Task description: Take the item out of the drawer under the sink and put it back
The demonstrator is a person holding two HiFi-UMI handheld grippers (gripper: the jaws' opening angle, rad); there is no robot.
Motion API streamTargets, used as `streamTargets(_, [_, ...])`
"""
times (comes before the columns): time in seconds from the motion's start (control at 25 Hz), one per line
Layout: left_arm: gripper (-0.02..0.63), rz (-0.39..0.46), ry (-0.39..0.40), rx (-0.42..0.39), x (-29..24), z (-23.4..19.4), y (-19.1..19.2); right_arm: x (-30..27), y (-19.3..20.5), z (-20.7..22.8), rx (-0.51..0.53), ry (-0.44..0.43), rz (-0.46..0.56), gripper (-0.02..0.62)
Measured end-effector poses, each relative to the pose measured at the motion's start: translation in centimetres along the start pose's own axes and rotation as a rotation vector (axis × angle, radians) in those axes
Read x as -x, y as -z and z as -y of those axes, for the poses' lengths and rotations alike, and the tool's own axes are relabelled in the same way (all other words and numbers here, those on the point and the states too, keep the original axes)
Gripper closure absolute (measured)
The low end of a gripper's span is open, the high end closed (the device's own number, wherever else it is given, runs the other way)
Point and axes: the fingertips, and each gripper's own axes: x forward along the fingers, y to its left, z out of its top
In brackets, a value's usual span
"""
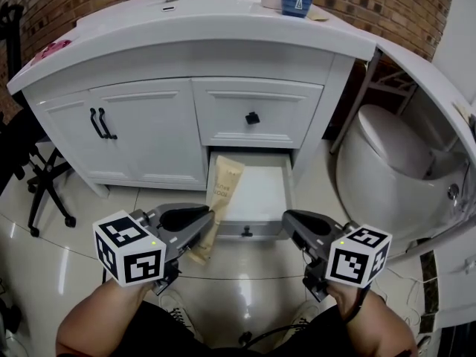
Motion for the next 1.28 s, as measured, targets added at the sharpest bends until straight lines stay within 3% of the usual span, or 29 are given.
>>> streamTargets(0.56, [0.571, 0.0, -0.002, -0.008, -0.1, -0.3, -0.1, -0.3, 0.2, -0.5, -0.002, -0.008, -0.001, 0.591])
streamTargets(0.88, [0.571, 0.063, -0.046, -0.02, 0.0, -1.2, -2.2, -0.3, -0.1, -1.1, 0.018, -0.019, 0.007, 0.591])
streamTargets(1.28, [0.571, 0.056, -0.104, -0.193, -4.8, -4.4, -6.4, 0.3, -0.3, -1.3, 0.017, -0.026, 0.025, 0.591])
